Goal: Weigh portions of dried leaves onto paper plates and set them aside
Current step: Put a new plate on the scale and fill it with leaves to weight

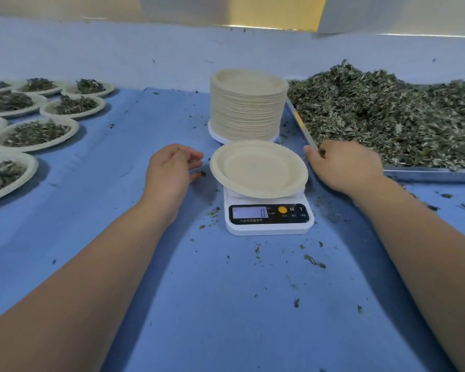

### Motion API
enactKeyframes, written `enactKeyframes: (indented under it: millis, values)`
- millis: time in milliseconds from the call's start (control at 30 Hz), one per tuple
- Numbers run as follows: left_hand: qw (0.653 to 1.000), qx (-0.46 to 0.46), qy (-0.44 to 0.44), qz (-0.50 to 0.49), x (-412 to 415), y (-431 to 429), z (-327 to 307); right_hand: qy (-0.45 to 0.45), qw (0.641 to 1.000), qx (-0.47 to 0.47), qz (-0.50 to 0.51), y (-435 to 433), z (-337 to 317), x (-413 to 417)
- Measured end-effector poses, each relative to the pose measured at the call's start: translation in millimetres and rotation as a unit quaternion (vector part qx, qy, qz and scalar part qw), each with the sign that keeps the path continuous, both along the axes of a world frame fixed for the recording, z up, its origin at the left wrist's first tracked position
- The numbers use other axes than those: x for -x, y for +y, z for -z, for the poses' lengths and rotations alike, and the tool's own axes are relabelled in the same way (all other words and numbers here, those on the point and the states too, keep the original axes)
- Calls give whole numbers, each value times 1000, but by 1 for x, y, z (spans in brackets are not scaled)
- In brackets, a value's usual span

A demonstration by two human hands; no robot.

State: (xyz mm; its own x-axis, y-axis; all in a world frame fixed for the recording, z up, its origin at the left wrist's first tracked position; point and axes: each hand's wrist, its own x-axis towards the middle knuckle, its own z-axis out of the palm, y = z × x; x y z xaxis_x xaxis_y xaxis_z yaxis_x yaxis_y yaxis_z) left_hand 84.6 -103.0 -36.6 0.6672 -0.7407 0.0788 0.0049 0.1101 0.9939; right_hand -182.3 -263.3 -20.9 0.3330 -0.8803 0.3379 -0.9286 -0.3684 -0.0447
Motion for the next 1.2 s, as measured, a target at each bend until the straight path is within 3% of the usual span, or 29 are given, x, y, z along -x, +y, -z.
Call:
enactKeyframes:
  millis: [333,600,1200]
  values:
    - [1000,-12,-15,16,-1,3,1,-129,992,-7,9,1,-8,1]
    - [999,-27,-40,18,7,6,-3,-226,972,67,0,3,-6,6]
    - [997,-41,-63,33,4,2,5,-227,972,52,-20,1,-23,1]
